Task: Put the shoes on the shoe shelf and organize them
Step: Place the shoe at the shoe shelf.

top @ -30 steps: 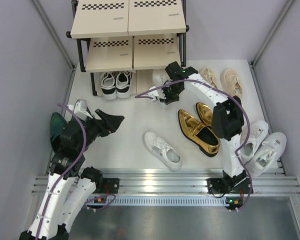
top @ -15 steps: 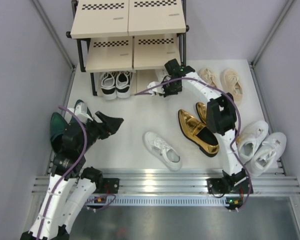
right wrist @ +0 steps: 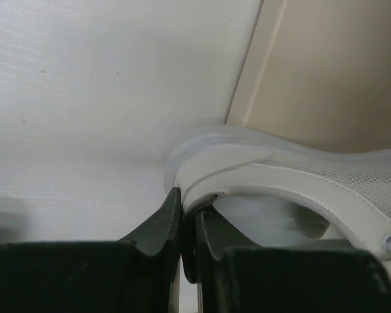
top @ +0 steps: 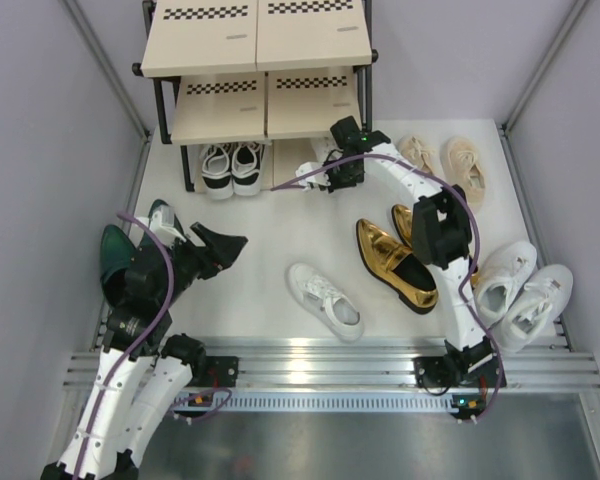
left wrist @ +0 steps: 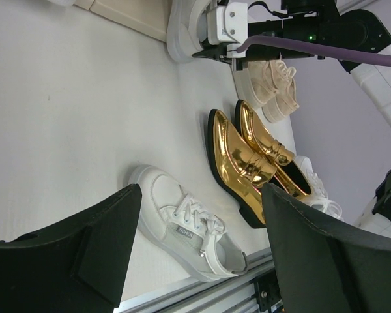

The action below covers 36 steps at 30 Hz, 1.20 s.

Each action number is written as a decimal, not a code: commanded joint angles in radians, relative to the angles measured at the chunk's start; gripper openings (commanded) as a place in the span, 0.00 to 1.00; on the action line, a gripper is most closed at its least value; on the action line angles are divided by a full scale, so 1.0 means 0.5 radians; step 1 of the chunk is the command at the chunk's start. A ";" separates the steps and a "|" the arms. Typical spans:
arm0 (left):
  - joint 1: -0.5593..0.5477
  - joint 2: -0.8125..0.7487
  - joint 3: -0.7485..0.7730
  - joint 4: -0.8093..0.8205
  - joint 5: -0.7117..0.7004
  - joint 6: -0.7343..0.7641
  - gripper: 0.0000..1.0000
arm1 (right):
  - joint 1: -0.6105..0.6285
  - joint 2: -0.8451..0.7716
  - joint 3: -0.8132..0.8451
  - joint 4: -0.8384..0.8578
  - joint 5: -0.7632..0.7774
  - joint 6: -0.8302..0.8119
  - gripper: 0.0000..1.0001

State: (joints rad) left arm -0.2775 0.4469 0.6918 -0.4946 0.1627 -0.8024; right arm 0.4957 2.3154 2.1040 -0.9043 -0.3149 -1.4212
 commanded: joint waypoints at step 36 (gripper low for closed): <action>0.006 -0.173 -0.067 0.014 -0.006 -0.113 0.80 | -0.062 -0.455 -0.281 0.468 -0.164 0.354 0.77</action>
State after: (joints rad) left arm -0.2771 0.3744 0.6621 -0.4969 0.1631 -0.8482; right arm 0.4744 2.2116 1.9633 -0.7097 -0.3340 -1.3125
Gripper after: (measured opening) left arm 0.798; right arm 0.762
